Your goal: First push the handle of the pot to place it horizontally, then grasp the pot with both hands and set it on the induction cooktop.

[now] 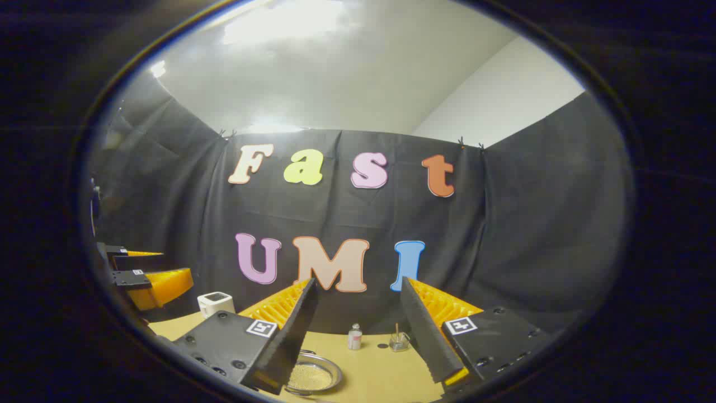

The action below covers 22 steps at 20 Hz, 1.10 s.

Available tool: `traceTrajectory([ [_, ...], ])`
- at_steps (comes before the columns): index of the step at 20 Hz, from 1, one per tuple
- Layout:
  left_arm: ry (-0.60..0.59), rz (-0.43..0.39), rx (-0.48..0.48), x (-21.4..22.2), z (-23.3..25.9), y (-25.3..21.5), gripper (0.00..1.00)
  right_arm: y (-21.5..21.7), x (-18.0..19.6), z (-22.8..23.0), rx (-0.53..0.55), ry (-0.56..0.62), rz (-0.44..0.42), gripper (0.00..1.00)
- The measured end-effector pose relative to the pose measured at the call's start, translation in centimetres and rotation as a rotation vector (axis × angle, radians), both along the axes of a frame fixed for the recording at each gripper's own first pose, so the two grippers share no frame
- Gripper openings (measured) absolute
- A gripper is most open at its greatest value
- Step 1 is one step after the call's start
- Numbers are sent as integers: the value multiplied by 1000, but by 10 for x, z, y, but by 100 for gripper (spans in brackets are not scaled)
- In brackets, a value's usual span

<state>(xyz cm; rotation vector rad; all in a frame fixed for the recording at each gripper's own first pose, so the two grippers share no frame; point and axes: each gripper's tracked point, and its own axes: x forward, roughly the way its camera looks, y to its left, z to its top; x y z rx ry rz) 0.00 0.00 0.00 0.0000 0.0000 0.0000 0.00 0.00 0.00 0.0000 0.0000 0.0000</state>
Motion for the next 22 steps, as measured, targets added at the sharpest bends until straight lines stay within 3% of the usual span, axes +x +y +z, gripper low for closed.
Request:
traceTrajectory([
  [2, -9, -1, 13, 0, 4, -5, 92, -8, 2, -15, 8, 54, 9, 92],
  [4, -4, -6, 15, 1, 4, -14, 92, -15, 2, -23, -8, 88, 14, 88],
  [5, 1, -5, 10, 1, 1, -16, 92, -17, 2, -24, -14, 94, 19, 93],
  [6, 10, 1, 4, 0, -2, -18, 92, -20, 3, -23, -22, 93, 21, 88],
  [8, 31, 10, -15, 1, -8, -23, 92, -25, 2, -24, -34, 90, 22, 93],
  [10, 45, 27, -24, -1, -10, -23, 92, -29, 2, -23, -38, 83, 29, 88],
  [11, 49, 35, -21, -2, -11, -23, 93, -30, 2, -22, -37, 80, 34, 93],
  [12, 50, 44, -16, -2, -11, -24, 92, -32, 1, -23, -35, 76, 43, 89],
  [16, 68, 81, 25, -9, -14, -30, 92, -38, 1, -37, -23, 89, 83, 89],
  [18, 75, 108, 40, -15, -16, -30, 92, -40, 0, -48, -9, 105, 106, 93],
  [19, 91, 124, 46, -19, -20, -30, 95, -41, 2, -56, -4, 123, 114, 88],
  [22, 105, 154, 55, -26, -22, -27, 92, -41, 6, -67, 29, 154, 136, 86],
])
